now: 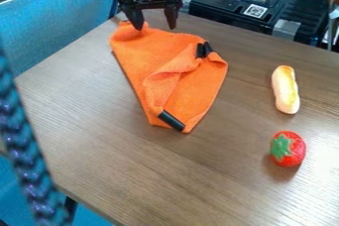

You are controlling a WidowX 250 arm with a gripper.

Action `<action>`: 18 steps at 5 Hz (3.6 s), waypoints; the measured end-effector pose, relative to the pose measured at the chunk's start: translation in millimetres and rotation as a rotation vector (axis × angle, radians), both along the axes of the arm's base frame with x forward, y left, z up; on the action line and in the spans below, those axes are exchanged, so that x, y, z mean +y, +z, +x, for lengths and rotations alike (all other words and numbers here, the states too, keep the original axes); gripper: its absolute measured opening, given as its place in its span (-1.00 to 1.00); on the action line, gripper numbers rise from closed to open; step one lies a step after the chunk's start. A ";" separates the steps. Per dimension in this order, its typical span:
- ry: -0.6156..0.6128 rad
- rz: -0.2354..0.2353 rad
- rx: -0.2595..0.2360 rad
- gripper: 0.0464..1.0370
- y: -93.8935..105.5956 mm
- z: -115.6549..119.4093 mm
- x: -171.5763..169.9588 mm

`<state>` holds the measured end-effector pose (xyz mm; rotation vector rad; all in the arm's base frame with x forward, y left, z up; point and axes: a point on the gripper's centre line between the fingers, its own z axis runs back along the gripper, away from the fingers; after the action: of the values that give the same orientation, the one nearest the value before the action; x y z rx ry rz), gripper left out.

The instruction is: Unfold the cloth from top right to bottom left

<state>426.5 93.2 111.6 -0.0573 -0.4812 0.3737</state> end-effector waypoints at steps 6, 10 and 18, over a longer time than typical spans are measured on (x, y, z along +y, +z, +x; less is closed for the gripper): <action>0.019 -0.031 0.070 0.92 -38.7 24.8 -33.4; 0.026 -0.035 0.085 0.43 -53.9 28.8 -42.0; 0.108 -0.241 0.046 -0.99 -35.3 -35.1 40.4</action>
<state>391.4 133.6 76.3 -0.2567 -0.3932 0.5371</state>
